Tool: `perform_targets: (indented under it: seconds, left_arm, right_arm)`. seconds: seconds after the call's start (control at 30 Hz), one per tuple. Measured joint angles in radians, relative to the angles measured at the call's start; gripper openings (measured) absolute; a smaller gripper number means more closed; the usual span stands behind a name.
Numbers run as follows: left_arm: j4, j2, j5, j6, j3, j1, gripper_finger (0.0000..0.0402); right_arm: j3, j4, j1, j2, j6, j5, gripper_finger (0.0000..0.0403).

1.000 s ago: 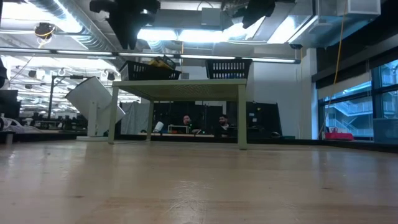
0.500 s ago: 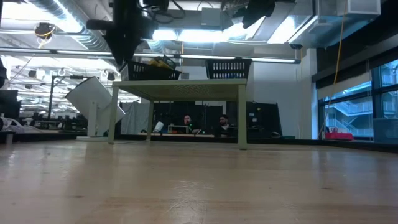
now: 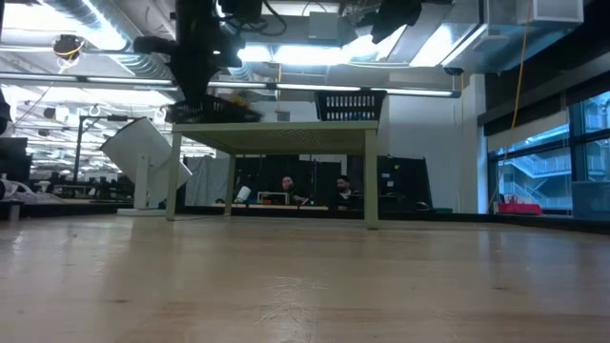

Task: Pick & Place Office Desk Supplies
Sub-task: Put the top black bin on the shelf

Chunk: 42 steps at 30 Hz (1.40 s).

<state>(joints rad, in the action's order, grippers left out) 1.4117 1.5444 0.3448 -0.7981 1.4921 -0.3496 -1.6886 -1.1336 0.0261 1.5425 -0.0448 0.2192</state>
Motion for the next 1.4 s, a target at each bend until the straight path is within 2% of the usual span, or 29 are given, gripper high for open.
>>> perform_targets:
  seconds: [0.07,0.43,0.73,0.93,1.4]
  left_arm:
    - [0.005,0.0,-0.001,0.002,0.0,0.0,0.001]
    - [-0.099,0.0,-0.009,-0.009,0.0,0.041,0.0012]
    - [-0.221,0.0,-0.108,0.226,0.001,0.056,0.0012]
    - [-0.303,0.0,-0.116,0.411,0.001,0.057,0.0012]
    - [-0.44,0.01,-0.137,0.456,0.002,0.068,0.0012]
  right_arm:
    - [0.0,0.0,0.0,0.0,0.0,0.0,0.0131]
    - [0.0,0.002,0.0,0.0,0.001,0.0,0.0131]
    - [0.0,0.002,0.0,0.0,0.002,0.0,0.0131]
    - [0.0,0.002,0.0,0.0,0.002,0.0,0.0131]
    - [0.0,0.003,0.0,0.0,0.003,0.0,0.0131]
